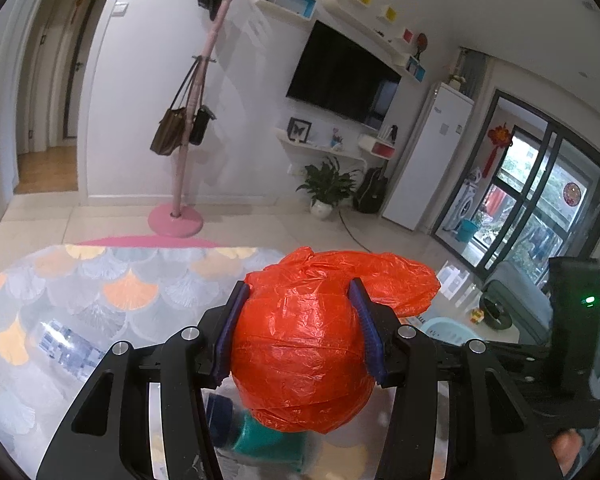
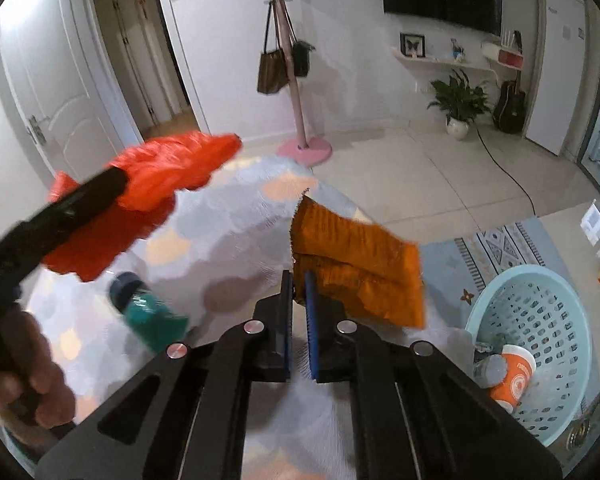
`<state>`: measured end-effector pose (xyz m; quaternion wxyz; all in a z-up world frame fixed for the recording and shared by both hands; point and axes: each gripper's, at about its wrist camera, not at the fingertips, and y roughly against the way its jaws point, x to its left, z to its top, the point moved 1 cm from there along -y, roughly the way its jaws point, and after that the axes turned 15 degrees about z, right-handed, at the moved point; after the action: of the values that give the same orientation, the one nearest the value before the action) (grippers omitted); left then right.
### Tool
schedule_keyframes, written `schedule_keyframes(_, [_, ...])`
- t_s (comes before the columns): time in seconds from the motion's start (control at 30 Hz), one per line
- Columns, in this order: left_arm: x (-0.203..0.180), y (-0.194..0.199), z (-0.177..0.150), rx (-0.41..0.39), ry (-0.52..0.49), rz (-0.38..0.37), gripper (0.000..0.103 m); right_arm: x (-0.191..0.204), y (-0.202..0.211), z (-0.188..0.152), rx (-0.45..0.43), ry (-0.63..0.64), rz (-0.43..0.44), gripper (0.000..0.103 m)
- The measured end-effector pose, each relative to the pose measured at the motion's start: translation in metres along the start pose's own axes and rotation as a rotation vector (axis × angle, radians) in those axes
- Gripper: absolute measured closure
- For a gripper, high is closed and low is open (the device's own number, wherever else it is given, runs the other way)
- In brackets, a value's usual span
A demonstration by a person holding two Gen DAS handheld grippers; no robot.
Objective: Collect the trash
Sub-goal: 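Carry the red bag and orange bag over the blue basket and release both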
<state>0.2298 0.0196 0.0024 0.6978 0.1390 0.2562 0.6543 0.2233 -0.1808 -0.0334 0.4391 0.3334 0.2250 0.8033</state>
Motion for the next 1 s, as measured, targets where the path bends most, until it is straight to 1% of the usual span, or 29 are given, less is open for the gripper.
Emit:
schedule_keyframes(0.07, [-0.003,0.008,0.003,-0.017,-0.004,-0.007,0.054,0.004,0.013,0.000,-0.022,0.008,0.007,0.100])
schedule_keyframes(0.17, [-0.007,0.019,0.007,-0.010,0.015,-0.043,0.054,0.007,0.038,0.002,-0.051,0.014,0.019,0.100])
schedule_keyframes(0.23, [-0.011,0.028,0.008,-0.020,0.016,-0.049,0.054,0.008,0.050,0.002,-0.067,0.011,0.036,0.101])
schedule_keyframes(0.43, [-0.036,0.050,0.007,-0.038,-0.032,-0.063,0.054,0.002,0.089,-0.001,-0.132,-0.024,0.067,0.101])
schedule_keyframes(0.53, [-0.050,0.057,0.008,-0.047,-0.056,-0.076,0.054,-0.005,0.109,-0.003,-0.163,-0.039,0.065,0.101])
schedule_keyframes(0.67, [-0.072,0.065,0.010,-0.058,-0.083,-0.095,0.054,-0.017,0.139,-0.009,-0.215,-0.048,0.030,0.101])
schedule_keyframes(0.83, [-0.113,0.066,0.009,-0.062,-0.126,-0.140,0.054,-0.048,0.181,-0.019,-0.276,-0.095,-0.035,0.101])
schedule_keyframes(0.9, [-0.130,0.062,0.005,-0.054,-0.145,-0.157,0.054,-0.066,0.195,-0.028,-0.294,-0.129,-0.069,0.101])
schedule_keyframes(1.0, [-0.156,0.048,-0.003,-0.014,-0.165,-0.189,0.053,-0.092,0.208,-0.043,-0.315,-0.178,-0.131,0.101])
